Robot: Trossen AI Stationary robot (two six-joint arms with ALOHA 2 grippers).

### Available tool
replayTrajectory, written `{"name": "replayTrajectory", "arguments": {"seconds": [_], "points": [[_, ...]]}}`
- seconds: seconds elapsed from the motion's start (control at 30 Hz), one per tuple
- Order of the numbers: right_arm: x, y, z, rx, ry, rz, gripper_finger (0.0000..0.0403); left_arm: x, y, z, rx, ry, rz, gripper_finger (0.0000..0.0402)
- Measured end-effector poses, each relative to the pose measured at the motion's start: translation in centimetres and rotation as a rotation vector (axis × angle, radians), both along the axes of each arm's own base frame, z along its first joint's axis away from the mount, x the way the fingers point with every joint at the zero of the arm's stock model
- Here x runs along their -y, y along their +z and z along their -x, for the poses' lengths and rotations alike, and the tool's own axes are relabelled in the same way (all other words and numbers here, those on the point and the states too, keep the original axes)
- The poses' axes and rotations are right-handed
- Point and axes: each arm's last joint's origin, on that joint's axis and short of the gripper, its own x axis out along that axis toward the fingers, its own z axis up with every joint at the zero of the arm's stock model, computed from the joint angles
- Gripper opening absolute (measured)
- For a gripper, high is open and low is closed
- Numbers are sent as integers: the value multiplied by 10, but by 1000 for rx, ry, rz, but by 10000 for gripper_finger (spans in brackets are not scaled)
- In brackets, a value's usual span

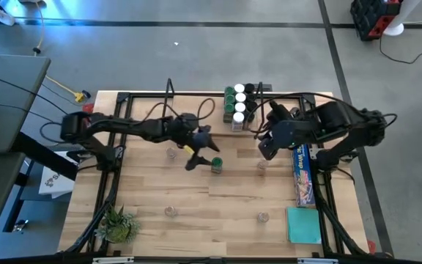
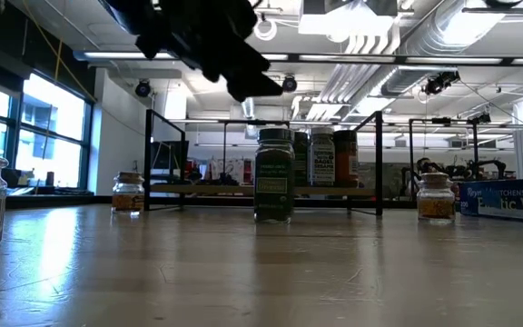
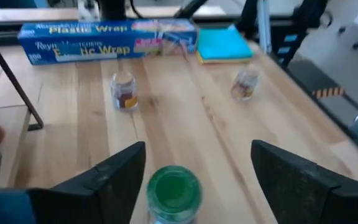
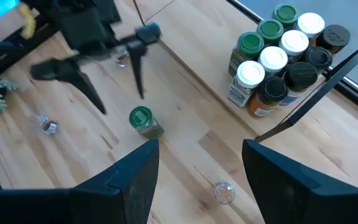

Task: Shelf spices
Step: Put the green seasoning bottle on the shelf aligned with the other green seasoning bottles

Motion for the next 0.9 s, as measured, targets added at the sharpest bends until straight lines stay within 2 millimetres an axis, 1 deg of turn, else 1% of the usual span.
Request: {"name": "replayTrajectory", "arguments": {"seconds": [0.1, 0.3, 0.4, 0.5, 0.63, 0.77, 0.9], "points": [[0, 2, 3, 10, -1, -4, 225, -1, -11, -9, -17, -22, -35, 304], [-1, 1, 2, -5, 23, -32, 225, 3, -36, -17, -88, -47, -99, 322], [-1, 1, 2, -7, 27, -32, 225, 8, -46, -19, -133, -6, -154, 326], [-1, 1, 2, -12, 41, -29, 225, 12, -50, -20, -156, 28, -174, 326], [-1, 1, 2, -13, 42, -28, 225, 18, -52, -21, -169, 24, -171, 326], [-1, 1, 2, -13, 41, -27, 225, 20, -52, -21, -176, 63, -175, 313], [-1, 1, 2, -11, 37, -20, 225, 19, -53, -22, -181, 80, -171, 276]]}}
